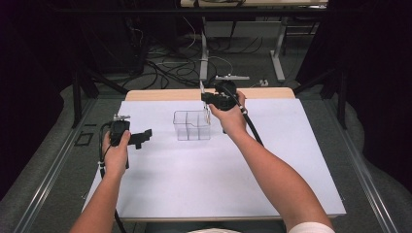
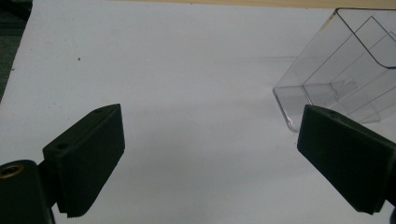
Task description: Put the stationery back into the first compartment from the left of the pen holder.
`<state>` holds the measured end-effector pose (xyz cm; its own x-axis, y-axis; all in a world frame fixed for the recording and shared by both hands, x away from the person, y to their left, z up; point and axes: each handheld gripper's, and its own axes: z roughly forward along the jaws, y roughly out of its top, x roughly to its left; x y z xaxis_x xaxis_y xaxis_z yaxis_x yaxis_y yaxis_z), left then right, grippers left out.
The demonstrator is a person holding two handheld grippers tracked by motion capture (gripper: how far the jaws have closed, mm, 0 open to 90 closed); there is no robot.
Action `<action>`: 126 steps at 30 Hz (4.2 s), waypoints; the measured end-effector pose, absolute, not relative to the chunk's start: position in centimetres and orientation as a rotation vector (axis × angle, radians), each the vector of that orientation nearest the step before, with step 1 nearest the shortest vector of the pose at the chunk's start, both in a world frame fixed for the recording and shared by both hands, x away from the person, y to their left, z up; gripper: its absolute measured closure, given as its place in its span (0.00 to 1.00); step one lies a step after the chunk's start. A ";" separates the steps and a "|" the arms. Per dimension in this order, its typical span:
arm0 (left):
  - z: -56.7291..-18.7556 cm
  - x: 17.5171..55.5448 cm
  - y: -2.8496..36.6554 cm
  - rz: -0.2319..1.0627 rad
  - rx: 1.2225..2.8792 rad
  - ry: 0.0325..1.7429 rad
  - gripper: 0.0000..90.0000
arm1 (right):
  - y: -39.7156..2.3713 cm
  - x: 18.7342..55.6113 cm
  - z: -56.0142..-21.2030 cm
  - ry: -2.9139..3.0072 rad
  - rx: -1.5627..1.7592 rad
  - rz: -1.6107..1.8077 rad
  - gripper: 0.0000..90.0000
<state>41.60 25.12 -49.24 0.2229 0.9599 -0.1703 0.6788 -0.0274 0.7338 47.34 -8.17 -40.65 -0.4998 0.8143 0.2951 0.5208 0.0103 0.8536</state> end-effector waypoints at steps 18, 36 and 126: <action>-49.1 41.6 25.3 0.485 1.768 1.527 0.09 | -5.7 47.3 -40.9 1.985 1.309 1.520 0.89; -49.1 41.7 25.6 0.493 1.742 1.532 0.09 | -3.8 47.4 -41.3 1.951 1.230 1.550 0.89; -48.9 41.6 25.7 0.471 1.735 1.521 0.09 | 0.5 48.9 -46.3 2.057 1.135 1.435 0.89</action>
